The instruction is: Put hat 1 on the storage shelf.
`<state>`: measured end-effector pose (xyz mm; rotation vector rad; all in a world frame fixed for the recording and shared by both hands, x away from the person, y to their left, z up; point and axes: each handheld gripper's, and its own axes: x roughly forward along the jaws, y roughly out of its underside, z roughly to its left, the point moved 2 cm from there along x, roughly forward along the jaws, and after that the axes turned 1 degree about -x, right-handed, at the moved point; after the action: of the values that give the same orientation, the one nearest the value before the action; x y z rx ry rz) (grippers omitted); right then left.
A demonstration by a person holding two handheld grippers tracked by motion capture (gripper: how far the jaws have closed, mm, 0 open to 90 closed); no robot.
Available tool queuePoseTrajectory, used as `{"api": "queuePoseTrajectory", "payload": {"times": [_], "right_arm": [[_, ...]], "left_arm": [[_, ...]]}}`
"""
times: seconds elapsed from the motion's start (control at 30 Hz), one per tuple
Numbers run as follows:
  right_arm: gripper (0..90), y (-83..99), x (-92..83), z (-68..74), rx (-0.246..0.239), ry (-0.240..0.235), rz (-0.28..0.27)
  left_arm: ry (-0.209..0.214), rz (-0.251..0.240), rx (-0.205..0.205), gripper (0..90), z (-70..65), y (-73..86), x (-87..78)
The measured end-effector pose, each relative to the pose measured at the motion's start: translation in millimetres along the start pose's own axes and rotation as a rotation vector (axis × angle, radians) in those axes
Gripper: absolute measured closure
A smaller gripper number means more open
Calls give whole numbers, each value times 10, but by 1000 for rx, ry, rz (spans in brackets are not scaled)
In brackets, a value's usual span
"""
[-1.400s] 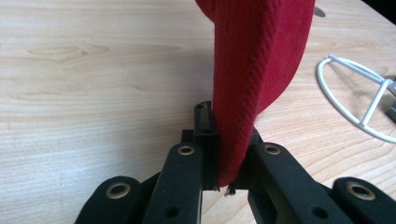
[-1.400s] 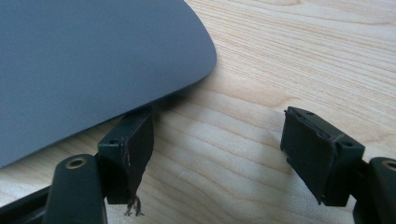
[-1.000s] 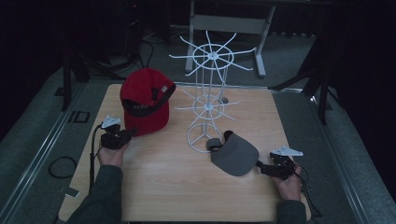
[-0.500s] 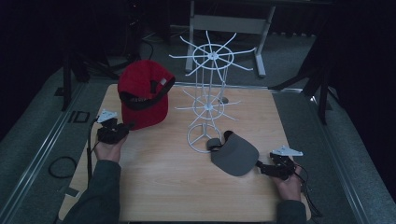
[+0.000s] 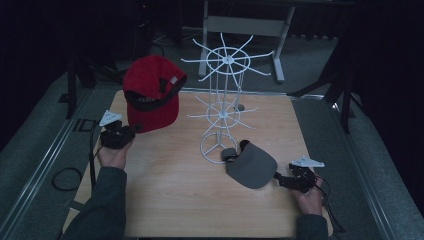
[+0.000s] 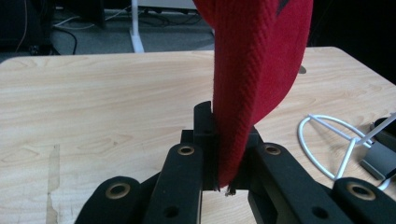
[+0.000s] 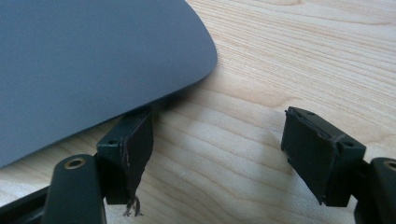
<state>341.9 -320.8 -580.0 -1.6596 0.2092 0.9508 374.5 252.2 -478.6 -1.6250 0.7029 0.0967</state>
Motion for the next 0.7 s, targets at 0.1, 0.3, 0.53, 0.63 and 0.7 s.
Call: {"api": "queuePoseTrajectory", "payload": {"times": [0.1,0.3,0.53,0.63,0.7], "right_arm": [[253,0,0,0,0,0,0],[253,0,0,-1,-1,0,0],[253,0,1,0,0,0,-1],[252,0,1,0,0,0,-1],[253,0,1,0,0,0,-1]], "left_arm": [[0,-10,6,859,-9,-45,-17],[-3,-25,15,859,-32,-123,-49],[-3,-42,26,858,-69,-210,-85],[-3,-48,32,859,-79,-244,-97],[-5,-52,33,859,-85,-266,-105]]}}
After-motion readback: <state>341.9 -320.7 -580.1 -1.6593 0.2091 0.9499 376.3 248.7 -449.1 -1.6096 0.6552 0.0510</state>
